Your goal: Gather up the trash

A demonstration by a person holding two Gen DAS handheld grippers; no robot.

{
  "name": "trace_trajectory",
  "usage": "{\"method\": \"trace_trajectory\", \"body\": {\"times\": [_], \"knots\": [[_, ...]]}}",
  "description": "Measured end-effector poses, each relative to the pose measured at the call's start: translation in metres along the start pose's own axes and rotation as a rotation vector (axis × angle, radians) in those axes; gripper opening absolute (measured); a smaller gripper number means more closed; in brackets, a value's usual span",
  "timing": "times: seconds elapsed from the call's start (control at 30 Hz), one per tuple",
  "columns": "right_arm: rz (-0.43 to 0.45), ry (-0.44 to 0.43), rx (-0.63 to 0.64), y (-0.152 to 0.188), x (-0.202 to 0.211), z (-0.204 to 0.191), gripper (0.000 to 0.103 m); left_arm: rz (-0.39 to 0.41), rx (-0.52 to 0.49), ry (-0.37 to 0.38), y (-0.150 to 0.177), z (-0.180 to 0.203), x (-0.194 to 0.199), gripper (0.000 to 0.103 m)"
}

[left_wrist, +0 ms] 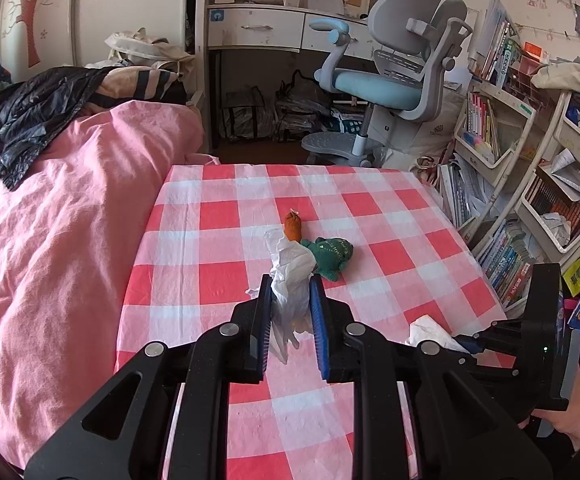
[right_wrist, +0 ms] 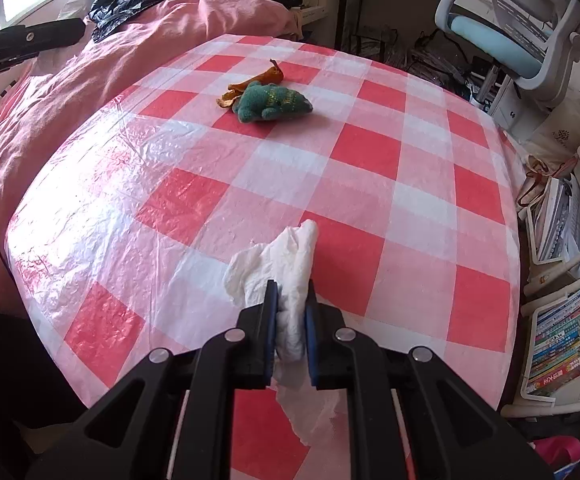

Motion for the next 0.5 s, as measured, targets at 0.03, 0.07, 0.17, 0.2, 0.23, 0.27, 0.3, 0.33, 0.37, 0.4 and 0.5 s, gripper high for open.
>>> {"method": "trace_trajectory", "body": {"times": [0.03, 0.07, 0.17, 0.2, 0.23, 0.27, 0.3, 0.33, 0.37, 0.4, 0.5], "knots": [[0.005, 0.000, -0.004, -0.001, 0.001, 0.001, 0.014, 0.000, 0.000, 0.000, 0.000, 0.000, 0.000, 0.018], [0.011, 0.000, -0.010, -0.001, 0.002, 0.002, 0.014, -0.001, 0.001, 0.000, 0.000, 0.000, 0.000, 0.018], [0.030, -0.003, -0.031, -0.004, 0.006, 0.006, 0.014, -0.005, 0.007, 0.000, 0.002, -0.001, -0.002, 0.018], [0.037, -0.005, -0.039, -0.004, 0.007, 0.007, 0.014, -0.006, 0.007, 0.000, 0.003, -0.001, -0.003, 0.018], [0.042, -0.007, -0.045, -0.005, 0.008, 0.008, 0.014, -0.006, 0.006, 0.000, 0.003, -0.001, -0.003, 0.018], [0.049, -0.012, -0.055, -0.006, 0.009, 0.009, 0.014, -0.005, 0.005, 0.000, 0.003, -0.001, -0.003, 0.018], [0.054, -0.014, -0.060, -0.007, 0.010, 0.010, 0.014, -0.006, 0.005, 0.000, 0.003, -0.001, -0.003, 0.018], [0.059, -0.016, -0.066, -0.007, 0.011, 0.011, 0.014, -0.007, 0.004, 0.000, 0.004, -0.001, -0.004, 0.018], [0.062, -0.018, -0.070, -0.008, 0.011, 0.012, 0.014, -0.008, 0.002, 0.000, 0.004, -0.001, -0.005, 0.018], [0.065, -0.019, -0.073, -0.008, 0.012, 0.012, 0.014, -0.009, 0.001, 0.000, 0.005, -0.001, -0.005, 0.018], [0.074, -0.024, -0.080, -0.009, 0.013, 0.012, 0.014, -0.008, 0.002, -0.001, 0.004, -0.001, -0.005, 0.018]]}}
Point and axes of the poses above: each gripper's, at about its wrist camera, not at the fingertips, and x roughly against the way its jaws point, z to its right, y to its underside, the point moved 4 cm from there along -x, roughly the way its jaws point, and after that the axes turned 5 degrees about -y, right-handed, at the moved point
